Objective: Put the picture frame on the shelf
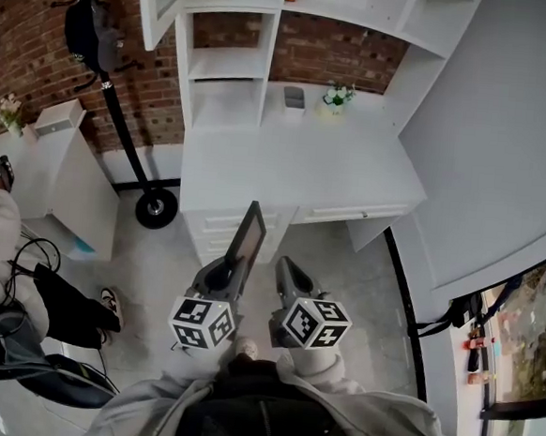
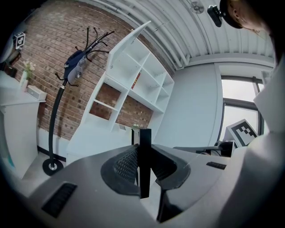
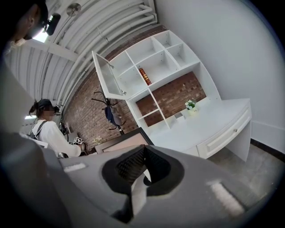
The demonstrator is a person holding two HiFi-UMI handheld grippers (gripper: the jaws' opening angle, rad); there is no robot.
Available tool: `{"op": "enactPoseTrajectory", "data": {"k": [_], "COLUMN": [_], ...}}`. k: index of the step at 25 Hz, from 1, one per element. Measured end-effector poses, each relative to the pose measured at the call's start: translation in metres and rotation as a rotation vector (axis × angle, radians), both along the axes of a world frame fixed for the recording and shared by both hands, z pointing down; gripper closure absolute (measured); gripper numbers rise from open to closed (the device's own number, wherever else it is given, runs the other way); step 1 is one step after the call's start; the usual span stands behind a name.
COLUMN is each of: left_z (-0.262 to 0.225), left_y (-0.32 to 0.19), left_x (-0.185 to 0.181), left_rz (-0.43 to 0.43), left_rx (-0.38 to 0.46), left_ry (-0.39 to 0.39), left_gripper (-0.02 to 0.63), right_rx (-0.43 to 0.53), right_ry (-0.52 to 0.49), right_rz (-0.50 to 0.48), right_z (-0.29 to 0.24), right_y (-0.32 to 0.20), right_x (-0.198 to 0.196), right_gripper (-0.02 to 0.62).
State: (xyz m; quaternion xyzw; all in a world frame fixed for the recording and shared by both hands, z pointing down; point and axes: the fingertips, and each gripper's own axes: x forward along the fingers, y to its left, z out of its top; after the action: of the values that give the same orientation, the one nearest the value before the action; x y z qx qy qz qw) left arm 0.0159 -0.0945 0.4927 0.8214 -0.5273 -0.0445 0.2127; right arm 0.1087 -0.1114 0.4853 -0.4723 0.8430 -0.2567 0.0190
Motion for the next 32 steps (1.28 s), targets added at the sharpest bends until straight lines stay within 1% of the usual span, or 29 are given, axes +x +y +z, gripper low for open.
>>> {"op": "enactPoseTrajectory", "data": {"k": [7, 15, 23, 28, 32], "left_z": [0.004, 0.010, 0.018, 0.020, 0.020], "left_y": [-0.030, -0.032, -0.032, -0.049, -0.075], "left_x": [0.008, 0.006, 0.010, 0.019, 0.025], "left_rz": [-0.027, -0.049, -0.029, -0.013, 0.000], "left_rx": [0.010, -0.013, -0.033, -0.031, -0.025], "left_ry": [0.009, 0.009, 0.007, 0.011, 0.017], "left_gripper": [0.543, 0.543, 0.543, 0.543, 0.543], "right_rx": [0.018, -0.002, -0.023, -0.025, -0.026], "right_ry": [-0.007, -0.013, -0.025, -0.022, -0.017], "right_rz": [-0.028, -0.054, -0.040, -0.015, -0.001], "right_z": [0.001, 0.010, 0.019, 0.022, 0.023], "right_y": [-0.034, -0.033, -0.031, -0.046, -0.068], "right_x": [0.007, 0.002, 0.004, 0.017, 0.024], "right_gripper": [0.595, 0.595, 0.595, 0.595, 0.595]}}
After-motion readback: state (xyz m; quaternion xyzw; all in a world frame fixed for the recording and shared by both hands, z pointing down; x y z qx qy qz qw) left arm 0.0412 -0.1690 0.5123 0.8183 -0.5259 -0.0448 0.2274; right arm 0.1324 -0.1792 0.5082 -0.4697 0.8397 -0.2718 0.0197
